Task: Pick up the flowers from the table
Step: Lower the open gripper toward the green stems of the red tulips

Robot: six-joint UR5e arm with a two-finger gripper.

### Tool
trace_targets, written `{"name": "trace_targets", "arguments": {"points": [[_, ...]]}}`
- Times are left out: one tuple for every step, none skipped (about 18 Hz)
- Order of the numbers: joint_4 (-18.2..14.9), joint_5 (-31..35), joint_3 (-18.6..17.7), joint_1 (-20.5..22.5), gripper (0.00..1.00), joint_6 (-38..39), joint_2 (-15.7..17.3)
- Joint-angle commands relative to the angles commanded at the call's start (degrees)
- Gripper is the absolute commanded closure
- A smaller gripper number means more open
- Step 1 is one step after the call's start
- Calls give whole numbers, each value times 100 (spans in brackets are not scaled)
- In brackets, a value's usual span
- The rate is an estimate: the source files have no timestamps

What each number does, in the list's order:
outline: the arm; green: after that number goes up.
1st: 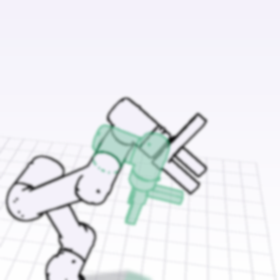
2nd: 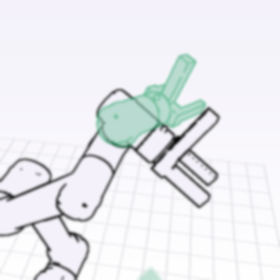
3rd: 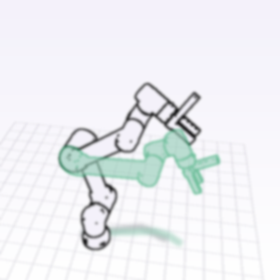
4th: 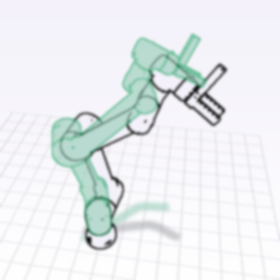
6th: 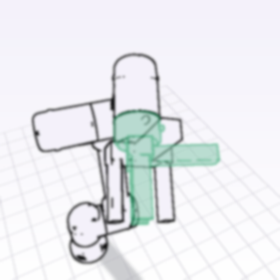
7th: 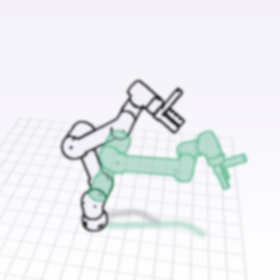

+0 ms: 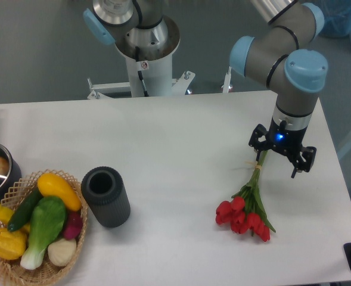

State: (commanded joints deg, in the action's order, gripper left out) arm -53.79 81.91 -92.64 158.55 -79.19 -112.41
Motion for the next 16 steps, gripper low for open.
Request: {"name": "trace_targets", "arguments": {"points": [[0, 0, -9, 0, 0, -9, -9], [9, 17, -26, -9, 0, -9, -17], [44, 61, -53, -9, 0, 0, -17], [70, 88, -122, -35, 0, 44, -17], [158, 53, -201, -53, 0, 27, -52], [263, 44, -281, -35, 0, 44, -53], [342, 44, -455, -9, 0, 53, -53], [387, 44, -562, -9, 0, 53, -35], [387, 44, -606, -9, 0, 44, -35], [396, 44, -607, 17, 0, 35, -26], [404, 53, -607, 18, 0, 27, -26], [405, 70, -607, 18, 0, 9, -35], [396, 79, -607, 9, 0, 0, -44], [396, 79, -598, 17, 0, 0, -44], [396, 79, -598, 18, 0, 0, -53], [396, 79, -598, 0, 0, 9, -79]]}}
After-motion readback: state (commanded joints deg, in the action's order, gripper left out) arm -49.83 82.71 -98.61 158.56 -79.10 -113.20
